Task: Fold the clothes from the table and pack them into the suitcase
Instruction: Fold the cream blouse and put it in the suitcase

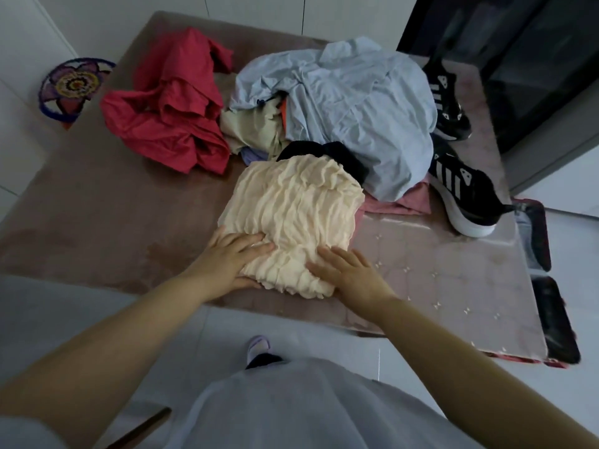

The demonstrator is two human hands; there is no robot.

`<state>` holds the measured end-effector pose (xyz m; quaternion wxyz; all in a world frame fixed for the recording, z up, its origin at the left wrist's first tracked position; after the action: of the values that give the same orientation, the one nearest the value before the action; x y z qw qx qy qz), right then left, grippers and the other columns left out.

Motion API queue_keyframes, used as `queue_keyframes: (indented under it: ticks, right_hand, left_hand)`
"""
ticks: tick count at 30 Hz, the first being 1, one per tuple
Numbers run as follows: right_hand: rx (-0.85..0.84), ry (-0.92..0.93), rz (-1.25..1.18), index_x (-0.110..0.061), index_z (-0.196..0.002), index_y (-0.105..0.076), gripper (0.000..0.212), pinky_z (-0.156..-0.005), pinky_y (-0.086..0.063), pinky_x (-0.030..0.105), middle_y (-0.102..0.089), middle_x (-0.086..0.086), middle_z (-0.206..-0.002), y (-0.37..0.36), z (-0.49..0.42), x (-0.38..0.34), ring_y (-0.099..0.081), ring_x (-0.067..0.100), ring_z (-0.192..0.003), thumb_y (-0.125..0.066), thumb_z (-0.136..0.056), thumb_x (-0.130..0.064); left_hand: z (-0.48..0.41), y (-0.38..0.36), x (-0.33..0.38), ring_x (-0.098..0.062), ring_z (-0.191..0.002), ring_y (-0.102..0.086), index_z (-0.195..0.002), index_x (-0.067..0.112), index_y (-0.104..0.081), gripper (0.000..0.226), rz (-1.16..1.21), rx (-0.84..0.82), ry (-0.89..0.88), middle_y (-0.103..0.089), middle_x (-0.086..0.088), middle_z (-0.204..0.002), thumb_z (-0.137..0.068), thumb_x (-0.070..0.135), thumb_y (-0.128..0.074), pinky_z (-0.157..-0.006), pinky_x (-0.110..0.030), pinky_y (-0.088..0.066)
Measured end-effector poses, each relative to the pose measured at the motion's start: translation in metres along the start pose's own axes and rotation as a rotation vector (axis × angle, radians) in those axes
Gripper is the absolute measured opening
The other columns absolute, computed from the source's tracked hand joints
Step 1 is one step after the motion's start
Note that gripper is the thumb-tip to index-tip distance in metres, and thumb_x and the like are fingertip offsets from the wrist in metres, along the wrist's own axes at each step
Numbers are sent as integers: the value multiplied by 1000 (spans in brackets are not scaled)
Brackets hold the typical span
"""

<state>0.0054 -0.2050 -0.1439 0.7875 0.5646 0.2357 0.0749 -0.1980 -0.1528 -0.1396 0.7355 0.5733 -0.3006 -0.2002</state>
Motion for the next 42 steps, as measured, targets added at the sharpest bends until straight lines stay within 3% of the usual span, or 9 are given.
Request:
queue_keyframes:
  ticks: [4,7,10,12,17,22,31,39,42]
  right_hand:
    - [43,-125,-199,-25,-133,-54,54,-114,-9,41,-35,-5,-151,27,-4,-1,-28,23,-140,-36,-89,-52]
    - [96,-192,-398,-20,-129,-57,36,-112,-10,29,-52,-5,-136,54,5,-1,-40,13,-132,-50,-96,-33]
    - [-3,-274,-722,-15,-92,-65,16,-71,-43,17,-60,-13,-69,67,25,1,-59,1,-67,-53,-96,-25]
    - [-90,-333,-800,-11,-71,-54,29,-52,-35,11,-46,-14,-50,69,37,5,-46,-3,-45,-53,-96,-25]
    - [-180,-382,-858,-3,-82,-59,49,-77,-42,28,-56,-2,-72,67,56,20,-54,10,-72,-56,-88,-52]
    - [140,-554,-955,-7,-94,-67,35,-89,-47,35,-70,-1,-89,78,43,51,-64,14,-87,-54,-92,-40]
    - [284,-966,-689,1,-116,-56,48,-76,-35,30,-61,19,-113,62,-1,106,-56,34,-104,-32,-102,-38]
    - [565,-916,-395,-6,-123,-46,36,-100,-33,44,-46,14,-127,74,0,100,-42,34,-116,-46,-89,-17]
    - [636,-555,-304,-12,-126,-53,50,-107,-24,46,-51,11,-129,95,-21,67,-44,33,-120,-28,-88,-34]
  left_hand:
    - [-6,10,-6,-15,-138,-25,-144,44,-15,109,-20,-117,38,-27,10,-152,-50,98,-9,-113,-37,10]
    - [-5,19,-2,-13,-134,-32,-145,34,-28,116,-59,-66,32,-40,11,-144,-48,97,-27,-111,-34,16]
    - [5,29,18,-20,-114,-58,-133,20,-50,78,-80,142,-87,-66,-1,-116,-65,47,-77,-112,-38,-2]
    - [15,26,27,-19,-114,-57,-133,25,-49,65,58,92,-81,-67,1,-108,-73,25,-75,-112,-37,-15]
    - [22,35,30,-2,-90,-58,-102,42,-55,32,649,-327,61,-64,15,-95,-81,19,-61,-75,-20,-47]
    - [-35,64,16,-2,-104,-53,-115,26,-55,48,771,-162,158,-57,10,-113,-67,30,-60,-78,0,-35]
    - [-131,61,-12,-30,-112,-53,-129,11,-45,51,623,220,537,-54,-12,-126,-84,22,-67,-84,-31,-39]
    - [-118,85,19,-30,-113,-56,-117,14,-65,41,291,492,101,-64,-7,-121,-91,34,-41,-98,-53,-38]
    - [-107,70,50,-23,-139,-29,-137,28,-47,76,201,158,12,-41,5,-146,-84,68,-10,-113,-53,-10]
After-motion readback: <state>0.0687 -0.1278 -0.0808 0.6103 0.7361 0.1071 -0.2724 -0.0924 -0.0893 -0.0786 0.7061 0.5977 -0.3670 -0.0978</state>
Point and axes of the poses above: each hand's wrist, its own z-axis away from the middle knuckle, its own y-axis out of the back of the hand, x = y × z, the point moved 7 cm from there along -z, towards the middle knuckle
